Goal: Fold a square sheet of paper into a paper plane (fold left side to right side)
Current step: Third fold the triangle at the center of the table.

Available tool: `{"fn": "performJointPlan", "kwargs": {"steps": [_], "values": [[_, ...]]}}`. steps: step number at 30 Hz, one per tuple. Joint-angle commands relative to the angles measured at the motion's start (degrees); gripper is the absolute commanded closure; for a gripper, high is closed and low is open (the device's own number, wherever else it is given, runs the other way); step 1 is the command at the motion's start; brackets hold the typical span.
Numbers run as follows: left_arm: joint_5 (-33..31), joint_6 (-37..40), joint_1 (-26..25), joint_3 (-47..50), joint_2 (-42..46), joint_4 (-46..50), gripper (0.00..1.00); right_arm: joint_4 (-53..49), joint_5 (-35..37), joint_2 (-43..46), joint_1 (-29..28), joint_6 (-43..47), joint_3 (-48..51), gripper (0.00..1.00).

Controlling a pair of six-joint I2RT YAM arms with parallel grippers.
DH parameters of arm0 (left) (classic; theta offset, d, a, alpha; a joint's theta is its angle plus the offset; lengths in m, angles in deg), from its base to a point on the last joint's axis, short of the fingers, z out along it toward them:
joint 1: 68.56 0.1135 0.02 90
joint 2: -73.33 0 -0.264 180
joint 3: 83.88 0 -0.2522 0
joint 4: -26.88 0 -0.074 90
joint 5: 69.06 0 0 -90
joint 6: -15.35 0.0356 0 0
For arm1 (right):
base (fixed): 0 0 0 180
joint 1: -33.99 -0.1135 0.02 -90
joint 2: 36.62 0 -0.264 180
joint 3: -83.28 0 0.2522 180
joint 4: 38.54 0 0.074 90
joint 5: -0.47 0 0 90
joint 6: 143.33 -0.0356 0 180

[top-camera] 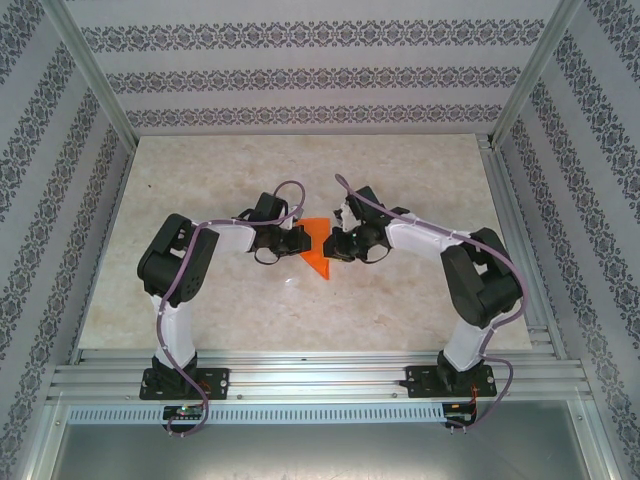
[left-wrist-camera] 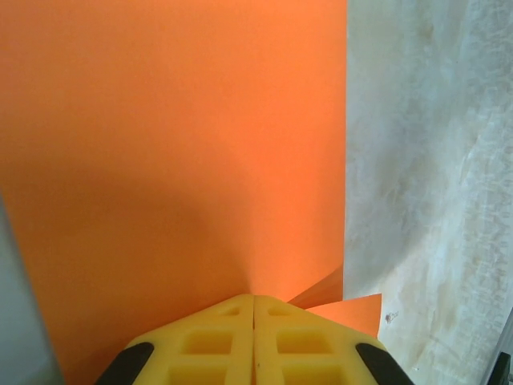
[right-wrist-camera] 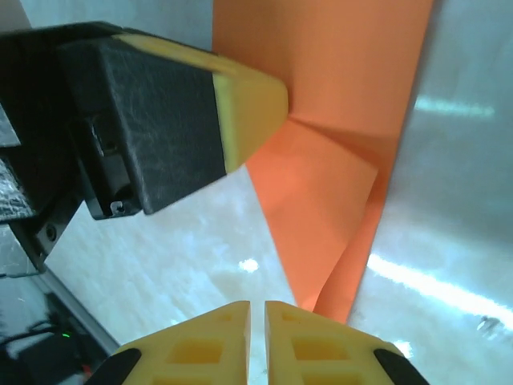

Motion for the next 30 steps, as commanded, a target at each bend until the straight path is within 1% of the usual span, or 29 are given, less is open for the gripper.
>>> {"fn": "performJointPlan", "kwargs": {"steps": [1,5,10,17,22,26,30], "values": [[-4.43,0.04,-0.68,2.41,-1.41,0.65,0.94,9.35,0.37,0.09,-3.47,-14.77,3.72,0.87],[-4.54,-0.75,-0.66,2.60,-1.62,-0.06,0.95,8.65,2.73,-2.75,-5.08,-14.97,1.40,0.87],[-4.75,-0.83,-0.65,2.50,-1.58,0.03,0.95,4.61,5.68,-5.17,-6.34,-13.15,-2.98,0.88],[-5.76,-0.11,-0.67,1.92,-1.45,1.25,0.95,1.82,7.36,-9.60,-6.30,-12.00,-6.53,0.88],[-7.04,0.24,-0.67,1.49,-1.58,2.30,0.96,-1.23,6.88,-12.79,-6.35,-10.23,-8.74,0.88],[-7.99,0.25,-0.67,1.52,-1.83,2.46,0.96,-5.07,8.85,-13.70,-5.94,-7.64,-9.76,0.88],[-9.03,0.56,-0.59,1.09,-2.35,3.17,0.96,-6.85,9.59,-13.54,-4.96,-5.65,-8.62,0.88]]}}
